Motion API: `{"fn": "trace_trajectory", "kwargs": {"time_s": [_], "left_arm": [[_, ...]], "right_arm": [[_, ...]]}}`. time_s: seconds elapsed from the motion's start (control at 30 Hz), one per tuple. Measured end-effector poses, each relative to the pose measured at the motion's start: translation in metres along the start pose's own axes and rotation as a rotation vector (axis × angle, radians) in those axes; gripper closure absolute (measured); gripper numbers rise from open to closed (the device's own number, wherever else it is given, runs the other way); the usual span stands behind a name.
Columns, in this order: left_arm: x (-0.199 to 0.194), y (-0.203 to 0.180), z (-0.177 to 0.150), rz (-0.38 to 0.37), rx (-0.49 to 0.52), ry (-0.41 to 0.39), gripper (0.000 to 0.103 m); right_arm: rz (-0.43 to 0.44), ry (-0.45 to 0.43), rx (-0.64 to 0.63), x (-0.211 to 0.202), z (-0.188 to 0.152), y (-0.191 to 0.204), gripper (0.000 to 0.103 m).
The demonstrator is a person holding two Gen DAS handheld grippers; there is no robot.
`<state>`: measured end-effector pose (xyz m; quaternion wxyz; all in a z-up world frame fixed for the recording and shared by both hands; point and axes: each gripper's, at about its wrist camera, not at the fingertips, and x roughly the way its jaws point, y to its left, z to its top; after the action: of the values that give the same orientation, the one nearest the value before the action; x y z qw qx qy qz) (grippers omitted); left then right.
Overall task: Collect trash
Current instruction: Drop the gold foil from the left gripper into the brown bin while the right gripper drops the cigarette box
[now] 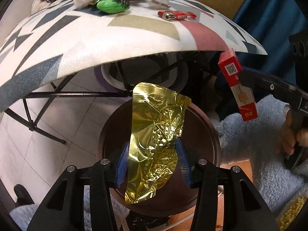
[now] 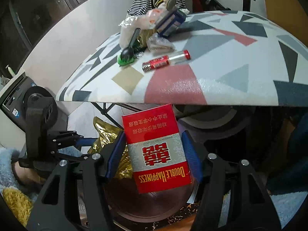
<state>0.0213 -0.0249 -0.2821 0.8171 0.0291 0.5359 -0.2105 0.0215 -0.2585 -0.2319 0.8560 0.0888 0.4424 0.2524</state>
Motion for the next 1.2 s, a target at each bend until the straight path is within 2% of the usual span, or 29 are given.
{"fn": "trace_trajectory", "kwargs": {"time_s": [0.03, 0.1, 0.23, 0.5, 0.63, 0.9, 1.13, 1.17, 1.2], "left_arm": [[0.000, 0.001, 0.001, 0.000, -0.004, 0.004, 0.056], [-0.001, 0.001, 0.001, -0.004, -0.012, -0.002, 0.046], [-0.014, 0.002, 0.002, -0.009, -0.028, -0.056, 0.039], [-0.062, 0.003, 0.002, 0.088, -0.062, -0.252, 0.025], [-0.077, 0.002, 0.001, 0.132, -0.061, -0.315, 0.023], [-0.083, 0.023, -0.001, 0.177, -0.151, -0.344, 0.023], [-0.084, 0.043, -0.003, 0.196, -0.229, -0.348, 0.023], [-0.084, 0.044, -0.003, 0.198, -0.234, -0.346, 0.023], [-0.083, 0.045, -0.003, 0.199, -0.239, -0.344, 0.023]], "right_arm": [[-0.002, 0.001, 0.003, 0.001, -0.001, -0.002, 0.042], [-0.003, 0.006, 0.007, 0.003, -0.001, -0.003, 0.042], [-0.007, 0.031, -0.005, 0.011, -0.002, 0.000, 0.042], [-0.019, 0.131, -0.061, 0.038, -0.008, 0.011, 0.042], [-0.029, 0.209, -0.106, 0.060, -0.018, 0.019, 0.042], [-0.010, 0.361, -0.216, 0.109, -0.043, 0.044, 0.042], [-0.136, 0.404, -0.220, 0.123, -0.052, 0.039, 0.041], [-0.147, 0.405, -0.202, 0.123, -0.052, 0.035, 0.038], [-0.150, 0.405, -0.189, 0.123, -0.051, 0.032, 0.027]]}}
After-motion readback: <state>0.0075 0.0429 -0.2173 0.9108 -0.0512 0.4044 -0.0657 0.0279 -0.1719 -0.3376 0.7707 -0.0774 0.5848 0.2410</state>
